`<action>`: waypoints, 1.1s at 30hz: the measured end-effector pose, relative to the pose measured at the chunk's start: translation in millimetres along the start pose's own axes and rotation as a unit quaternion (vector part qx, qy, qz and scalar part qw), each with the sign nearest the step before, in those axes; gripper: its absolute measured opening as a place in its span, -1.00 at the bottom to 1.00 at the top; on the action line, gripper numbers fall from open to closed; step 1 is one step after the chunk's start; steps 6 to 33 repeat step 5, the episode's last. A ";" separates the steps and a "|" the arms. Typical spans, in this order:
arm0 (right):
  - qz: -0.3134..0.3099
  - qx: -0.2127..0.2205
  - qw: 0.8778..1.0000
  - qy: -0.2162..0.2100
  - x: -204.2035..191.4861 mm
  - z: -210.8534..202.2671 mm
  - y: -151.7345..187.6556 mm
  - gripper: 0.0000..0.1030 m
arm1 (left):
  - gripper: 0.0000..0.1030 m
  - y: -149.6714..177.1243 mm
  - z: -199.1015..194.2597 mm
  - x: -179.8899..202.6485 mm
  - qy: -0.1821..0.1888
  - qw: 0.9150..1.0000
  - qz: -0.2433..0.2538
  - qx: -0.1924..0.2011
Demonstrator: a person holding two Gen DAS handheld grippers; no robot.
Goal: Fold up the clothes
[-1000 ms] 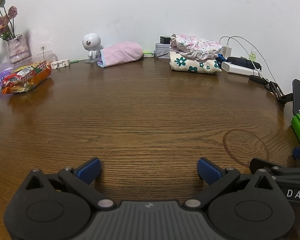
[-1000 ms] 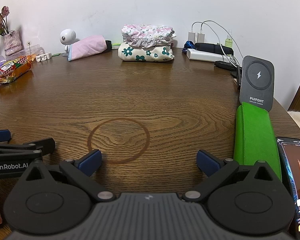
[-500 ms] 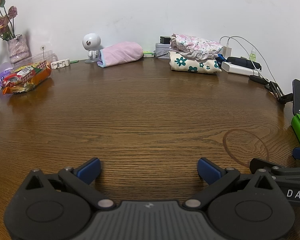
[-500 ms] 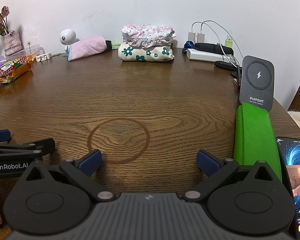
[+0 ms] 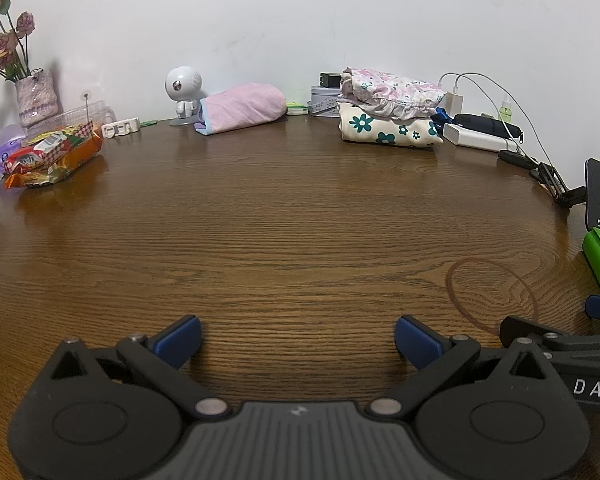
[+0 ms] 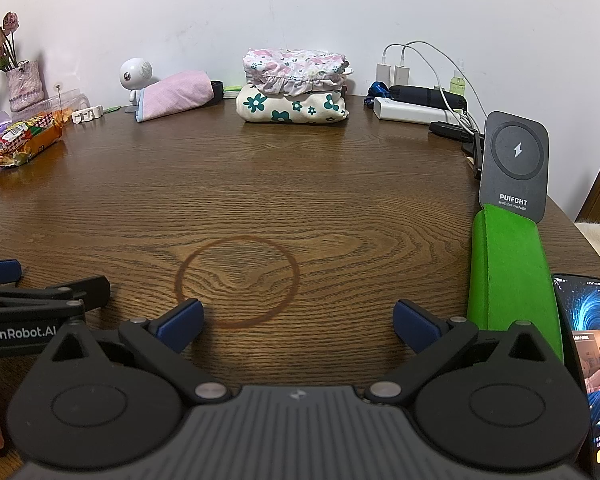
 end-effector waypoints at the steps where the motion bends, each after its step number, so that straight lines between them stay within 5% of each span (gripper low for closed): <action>1: 0.000 0.000 1.000 0.000 0.0 0.0 0.0 0.99 | 1.00 0.0 0.0 0.1 0.000 1.000 0.000 0.000; 33: 0.000 0.000 1.000 0.000 0.1 -0.1 0.1 0.99 | 1.00 0.0 0.0 0.2 0.000 1.000 0.000 0.000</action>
Point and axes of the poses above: each gripper's, at about its wrist camera, not at the fingertips, and z roughly the way its jaws point, x to its right, y to its underside, the point moved 2 cm from there along z, roughly the way its jaws point, and after that the axes turned 3 degrees about y, right-handed, at the moved point
